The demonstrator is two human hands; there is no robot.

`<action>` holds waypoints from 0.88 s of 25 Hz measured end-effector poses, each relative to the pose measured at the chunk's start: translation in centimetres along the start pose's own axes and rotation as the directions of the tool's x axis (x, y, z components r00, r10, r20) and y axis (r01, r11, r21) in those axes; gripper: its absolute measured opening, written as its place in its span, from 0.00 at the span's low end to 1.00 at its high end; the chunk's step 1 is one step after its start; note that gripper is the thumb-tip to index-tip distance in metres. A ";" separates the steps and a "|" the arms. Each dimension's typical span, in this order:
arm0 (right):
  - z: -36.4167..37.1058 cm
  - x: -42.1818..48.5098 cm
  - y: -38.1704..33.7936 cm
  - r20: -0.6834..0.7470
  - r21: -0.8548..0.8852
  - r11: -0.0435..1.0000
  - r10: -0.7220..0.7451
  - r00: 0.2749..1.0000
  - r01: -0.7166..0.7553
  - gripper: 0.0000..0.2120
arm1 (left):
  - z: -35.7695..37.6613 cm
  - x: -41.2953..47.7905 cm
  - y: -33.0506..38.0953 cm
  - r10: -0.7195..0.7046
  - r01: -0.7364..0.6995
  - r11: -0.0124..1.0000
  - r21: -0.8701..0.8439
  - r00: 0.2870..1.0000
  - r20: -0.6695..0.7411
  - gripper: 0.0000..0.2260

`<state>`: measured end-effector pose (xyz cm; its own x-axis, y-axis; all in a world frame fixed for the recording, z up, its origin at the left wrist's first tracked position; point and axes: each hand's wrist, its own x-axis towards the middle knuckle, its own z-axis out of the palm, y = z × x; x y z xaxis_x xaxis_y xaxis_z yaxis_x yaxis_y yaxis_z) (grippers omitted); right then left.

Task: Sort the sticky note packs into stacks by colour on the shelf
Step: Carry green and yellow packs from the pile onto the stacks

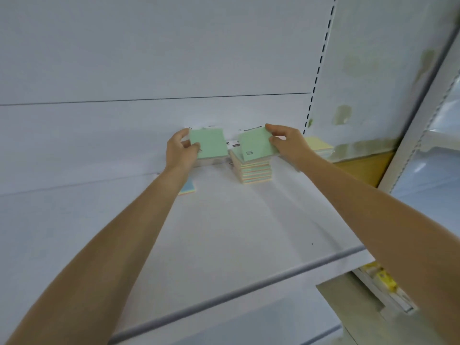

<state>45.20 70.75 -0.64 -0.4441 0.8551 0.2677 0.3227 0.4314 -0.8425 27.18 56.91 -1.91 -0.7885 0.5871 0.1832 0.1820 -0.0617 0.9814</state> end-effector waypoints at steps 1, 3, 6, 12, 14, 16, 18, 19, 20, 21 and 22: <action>0.3 0.8 0.1 0.024 -0.021 1.000 0.000 1.000 0.000 0.18 | 0.4 0.2 0.2 0.004 -0.004 1.000 -0.011 1.000 -0.018 0.22; 0.9 2.1 0.5 0.080 0.017 1.000 -0.006 0.997 0.005 0.18 | 1.4 0.3 0.6 0.011 -0.012 1.000 -0.021 0.999 -0.043 0.22; 1.4 3.0 1.6 0.160 0.028 1.000 -0.002 0.987 -0.002 0.18 | 3.3 0.2 1.1 0.022 -0.023 1.000 -0.011 0.998 -0.063 0.20; 2.0 3.7 4.0 0.170 0.250 0.968 -0.008 0.985 -0.036 0.14 | 7.1 -0.4 0.8 0.021 -0.022 0.999 0.049 0.999 0.035 0.10; 2.0 3.2 4.5 0.167 0.346 0.937 -0.007 0.986 -0.053 0.12 | 7.9 -0.4 0.5 -0.018 0.013 0.994 0.106 0.999 0.047 0.09; 2.0 2.7 4.8 0.174 0.421 0.905 -0.007 0.985 -0.068 0.12 | 8.4 -0.5 0.3 -0.046 0.040 0.989 0.140 0.998 0.046 0.11; 1.9 2.8 5.0 0.166 0.468 0.881 -0.017 0.986 -0.063 0.13 | 8.9 -0.8 0.3 -0.051 0.042 0.984 0.171 0.997 0.053 0.12; 1.8 2.7 5.0 0.151 0.477 0.878 -0.026 0.988 -0.050 0.13 | 9.1 -0.8 0.2 -0.041 0.029 0.982 0.185 0.997 0.058 0.14; 1.8 2.7 5.0 0.128 0.469 0.883 -0.036 0.991 -0.029 0.13 | 9.2 -0.8 0.2 -0.041 0.028 0.980 0.195 0.997 0.061 0.15; 1.8 2.5 4.9 0.102 0.450 0.893 -0.053 0.993 0.002 0.13 | 9.4 -0.6 0.0 -0.035 0.022 0.979 0.202 0.998 0.059 0.15; 1.8 2.3 4.7 0.071 0.416 0.909 -0.071 0.995 0.035 0.12 | 9.5 -0.7 0.0 -0.035 0.024 0.979 0.204 0.998 0.050 0.13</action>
<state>44.21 74.25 -4.85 -0.5241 0.7998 0.2926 -0.0698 0.3021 -0.9507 33.29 64.19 -2.62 -0.7642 0.6282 0.1458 0.2791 0.1184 0.9529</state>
